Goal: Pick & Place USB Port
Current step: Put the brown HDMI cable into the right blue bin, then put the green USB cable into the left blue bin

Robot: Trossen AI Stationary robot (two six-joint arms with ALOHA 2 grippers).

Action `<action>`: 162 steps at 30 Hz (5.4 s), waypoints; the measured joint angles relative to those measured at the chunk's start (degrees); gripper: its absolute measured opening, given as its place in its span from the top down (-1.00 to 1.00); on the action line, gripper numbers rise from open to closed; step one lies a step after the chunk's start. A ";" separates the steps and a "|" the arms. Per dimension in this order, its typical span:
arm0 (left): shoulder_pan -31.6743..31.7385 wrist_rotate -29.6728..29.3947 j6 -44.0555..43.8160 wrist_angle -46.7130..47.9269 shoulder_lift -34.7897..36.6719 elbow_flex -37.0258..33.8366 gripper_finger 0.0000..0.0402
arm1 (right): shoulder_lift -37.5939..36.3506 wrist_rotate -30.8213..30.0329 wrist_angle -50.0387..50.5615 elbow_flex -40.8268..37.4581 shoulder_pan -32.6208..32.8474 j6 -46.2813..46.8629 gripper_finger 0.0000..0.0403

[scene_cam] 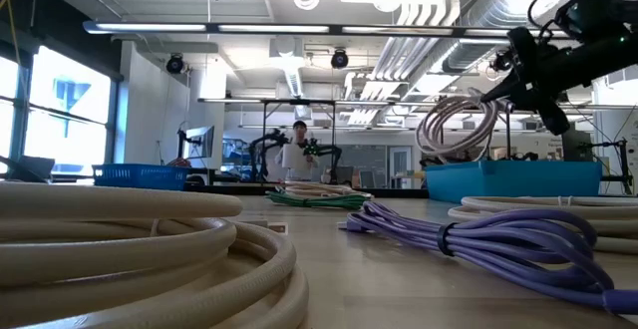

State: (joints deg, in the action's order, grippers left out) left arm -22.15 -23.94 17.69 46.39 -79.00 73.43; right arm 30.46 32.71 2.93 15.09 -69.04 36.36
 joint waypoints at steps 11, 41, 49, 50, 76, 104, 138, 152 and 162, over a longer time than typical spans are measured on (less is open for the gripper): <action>-0.02 0.51 -0.02 0.04 0.00 0.00 0.19 | 2.86 2.39 -8.26 -6.93 0.00 5.62 0.75; 0.00 0.54 -0.02 0.26 0.02 0.00 0.19 | 2.84 -9.19 -5.76 -6.95 0.00 9.70 0.32; -0.01 0.56 -0.03 0.66 0.02 0.00 0.19 | 2.84 -8.86 -5.74 -6.91 0.00 8.98 0.34; -0.02 0.73 -0.06 0.72 0.02 0.00 0.19 | 2.84 -8.88 -5.72 -6.91 -0.09 8.65 0.34; -0.01 2.29 -1.36 1.77 0.02 -0.04 0.19 | 2.62 0.92 3.83 -3.28 -10.96 1.25 0.34; -0.01 0.77 -1.13 1.42 0.00 -0.04 0.19 | -3.50 -15.43 42.14 16.83 -2.00 -19.55 0.34; 0.00 -2.61 -1.07 2.47 -0.02 0.04 0.19 | -28.63 9.63 16.00 8.33 30.96 -12.51 0.34; 0.00 -2.65 -1.07 2.67 -0.02 0.04 0.19 | -24.83 6.70 -12.75 8.37 43.47 -8.72 0.34; -0.01 -2.77 -1.07 2.82 -0.02 0.04 0.19 | -4.24 6.78 -35.08 8.39 56.58 -12.09 0.34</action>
State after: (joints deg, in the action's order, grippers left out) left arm -22.16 -26.71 16.62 49.21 -79.02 73.47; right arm 26.22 39.50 -32.15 23.49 -12.46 24.27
